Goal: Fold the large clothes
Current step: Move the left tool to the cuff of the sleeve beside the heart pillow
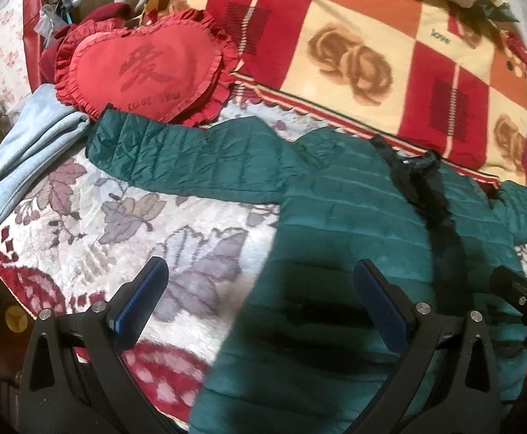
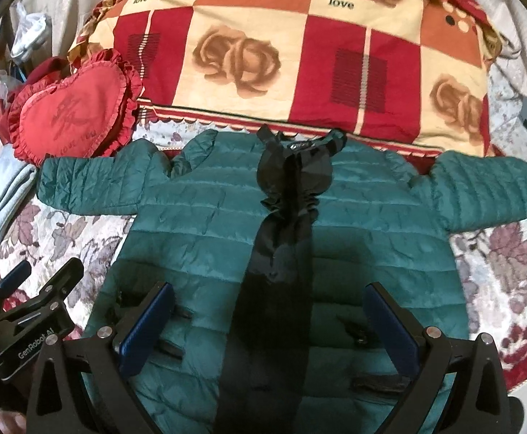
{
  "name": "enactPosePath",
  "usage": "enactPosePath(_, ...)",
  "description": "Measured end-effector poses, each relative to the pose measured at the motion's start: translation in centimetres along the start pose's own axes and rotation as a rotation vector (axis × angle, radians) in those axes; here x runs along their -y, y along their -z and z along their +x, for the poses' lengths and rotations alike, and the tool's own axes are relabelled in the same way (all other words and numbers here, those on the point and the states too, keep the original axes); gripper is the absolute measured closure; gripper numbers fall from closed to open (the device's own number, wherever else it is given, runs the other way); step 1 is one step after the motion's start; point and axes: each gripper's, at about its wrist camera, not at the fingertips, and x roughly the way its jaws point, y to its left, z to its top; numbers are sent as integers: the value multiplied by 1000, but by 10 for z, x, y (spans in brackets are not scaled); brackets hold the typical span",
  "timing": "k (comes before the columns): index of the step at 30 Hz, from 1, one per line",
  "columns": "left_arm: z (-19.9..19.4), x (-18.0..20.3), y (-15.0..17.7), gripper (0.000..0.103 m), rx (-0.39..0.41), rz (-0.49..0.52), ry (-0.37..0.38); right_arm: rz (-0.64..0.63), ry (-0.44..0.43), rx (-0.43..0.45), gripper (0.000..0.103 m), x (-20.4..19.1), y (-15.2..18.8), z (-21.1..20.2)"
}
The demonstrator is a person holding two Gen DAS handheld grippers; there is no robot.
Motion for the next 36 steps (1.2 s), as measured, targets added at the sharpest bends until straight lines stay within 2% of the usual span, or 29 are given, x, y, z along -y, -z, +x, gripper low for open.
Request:
enactPosePath(8,28,-33,-10,0,-29,-35,-68,-54,-3,-5,0,-27,-10,22)
enactPosePath(16,51,-52,-16,0,-55,-34,-92,-64,-27,-44,0,-36,-9,42)
enactPosePath(21,69,-71,-25,0,-65,-52,-147,-62,-46,-66,0,-34,-8,49)
enactPosePath(26,94,-105,-45,0,-95,-114,-177,-57,-48,-79,0,-29,-8,53)
enactPosePath(31,125,-149,-75,0,-106,-186,-255,-47,-60,-101,0,-27,-6,59)
enactPosePath(36,159,-205,-103,0,-102,-326,-293,-51,-74,-123,0,-28,-5,63)
